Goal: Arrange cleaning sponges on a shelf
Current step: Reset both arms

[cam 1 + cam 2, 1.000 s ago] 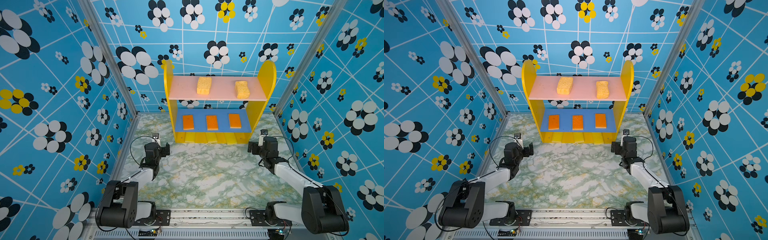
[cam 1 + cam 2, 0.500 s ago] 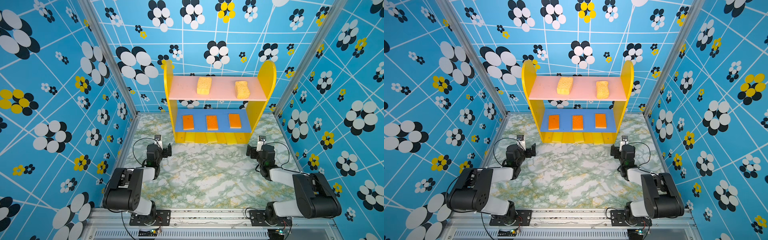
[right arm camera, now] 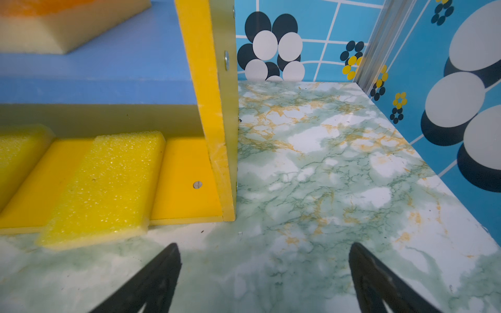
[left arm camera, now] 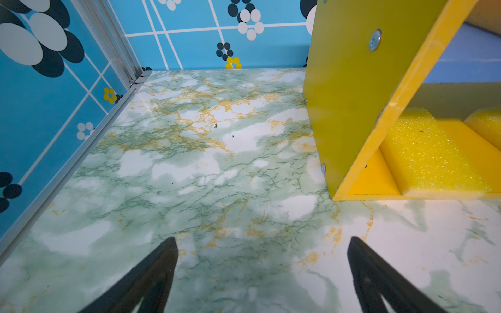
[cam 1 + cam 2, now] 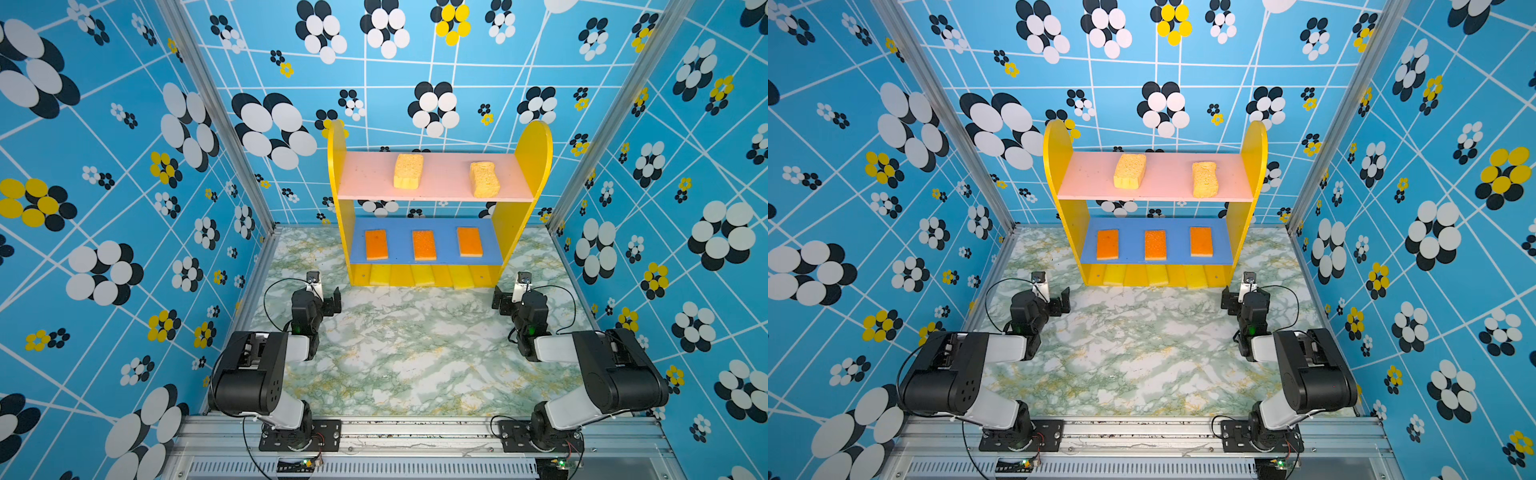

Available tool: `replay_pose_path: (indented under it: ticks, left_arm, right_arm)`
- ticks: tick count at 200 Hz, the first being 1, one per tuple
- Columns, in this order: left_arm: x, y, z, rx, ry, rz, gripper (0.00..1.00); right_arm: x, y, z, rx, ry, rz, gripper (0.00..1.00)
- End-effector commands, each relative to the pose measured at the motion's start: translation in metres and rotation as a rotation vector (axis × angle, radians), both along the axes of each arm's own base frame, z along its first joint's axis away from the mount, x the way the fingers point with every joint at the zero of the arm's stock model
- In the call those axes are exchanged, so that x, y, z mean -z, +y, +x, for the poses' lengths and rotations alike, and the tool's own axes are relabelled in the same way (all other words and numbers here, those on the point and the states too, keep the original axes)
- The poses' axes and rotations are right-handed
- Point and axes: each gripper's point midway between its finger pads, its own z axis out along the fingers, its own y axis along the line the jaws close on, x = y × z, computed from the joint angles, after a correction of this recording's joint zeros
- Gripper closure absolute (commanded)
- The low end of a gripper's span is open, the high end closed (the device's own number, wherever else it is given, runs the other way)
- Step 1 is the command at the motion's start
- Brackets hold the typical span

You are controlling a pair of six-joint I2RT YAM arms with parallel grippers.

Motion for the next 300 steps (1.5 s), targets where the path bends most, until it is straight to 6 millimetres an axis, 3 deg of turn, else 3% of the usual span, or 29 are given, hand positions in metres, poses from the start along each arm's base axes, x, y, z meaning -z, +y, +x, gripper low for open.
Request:
replay_pose_path:
  ticks: [1,28,300]
  left_arm:
    - [-0.0025,0.0066,0.0041,-0.037,-0.011,-0.008,0.01]
    - [-0.0022,0.0069,0.0041,-0.038,-0.01,-0.009,0.01]
    - [-0.0021,0.0057,0.0044,-0.034,-0.008,-0.005,0.01]
  right_arm:
    - [-0.0025,-0.0065,0.0007,0.028,-0.018,0.008,0.01]
    - [-0.0003,-0.0134,0.0043,0.018,0.003,0.061,0.01]
    - [-0.0002,-0.0127,0.004,0.015,0.004,0.057,0.01]
